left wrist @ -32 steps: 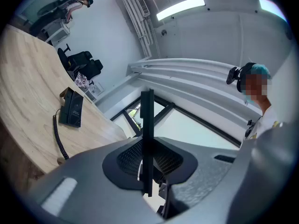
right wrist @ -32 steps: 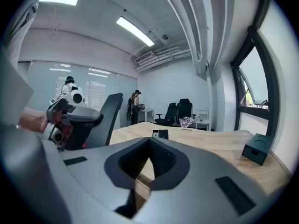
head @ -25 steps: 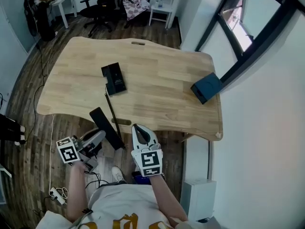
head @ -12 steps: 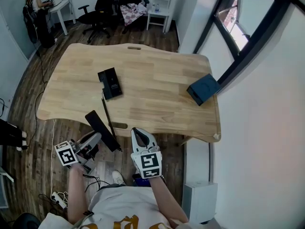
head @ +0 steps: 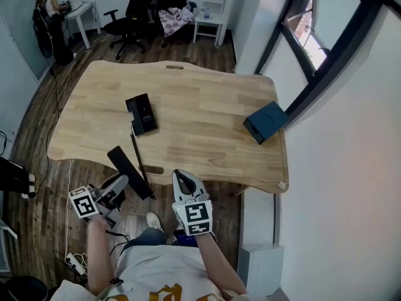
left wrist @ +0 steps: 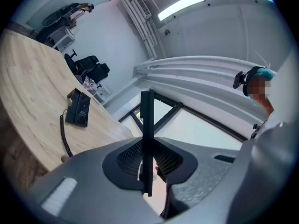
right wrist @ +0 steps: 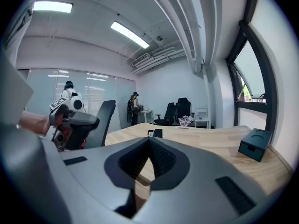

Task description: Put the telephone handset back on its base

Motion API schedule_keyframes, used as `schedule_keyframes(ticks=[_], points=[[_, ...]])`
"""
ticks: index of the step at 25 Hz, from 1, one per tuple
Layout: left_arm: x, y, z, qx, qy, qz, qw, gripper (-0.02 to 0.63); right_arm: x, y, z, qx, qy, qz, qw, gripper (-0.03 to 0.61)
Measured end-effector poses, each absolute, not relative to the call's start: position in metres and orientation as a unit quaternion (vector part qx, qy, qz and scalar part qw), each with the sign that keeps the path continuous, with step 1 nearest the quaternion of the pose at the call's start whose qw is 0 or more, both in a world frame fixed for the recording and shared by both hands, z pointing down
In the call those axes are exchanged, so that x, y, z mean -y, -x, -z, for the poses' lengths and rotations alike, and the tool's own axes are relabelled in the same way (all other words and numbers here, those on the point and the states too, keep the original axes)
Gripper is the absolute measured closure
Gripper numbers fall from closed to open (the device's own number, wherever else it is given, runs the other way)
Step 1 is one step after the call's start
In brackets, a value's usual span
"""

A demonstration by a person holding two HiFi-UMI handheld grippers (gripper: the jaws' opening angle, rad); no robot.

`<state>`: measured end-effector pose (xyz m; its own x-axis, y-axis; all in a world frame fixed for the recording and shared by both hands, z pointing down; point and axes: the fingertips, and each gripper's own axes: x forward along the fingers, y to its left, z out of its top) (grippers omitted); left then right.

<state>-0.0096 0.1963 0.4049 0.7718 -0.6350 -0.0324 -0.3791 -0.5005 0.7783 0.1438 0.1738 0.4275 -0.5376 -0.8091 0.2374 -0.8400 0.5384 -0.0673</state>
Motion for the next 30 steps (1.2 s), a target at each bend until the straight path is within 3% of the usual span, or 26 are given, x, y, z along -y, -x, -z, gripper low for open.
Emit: schedule_keyframes(ticks=[30], points=[[0.033, 0.065, -0.451, 0.197, -0.845, 0.140, 0.477, 0.545, 0.050, -0.060, -0.464, 0.848, -0.500, -0.105, 0.143, 0.572]])
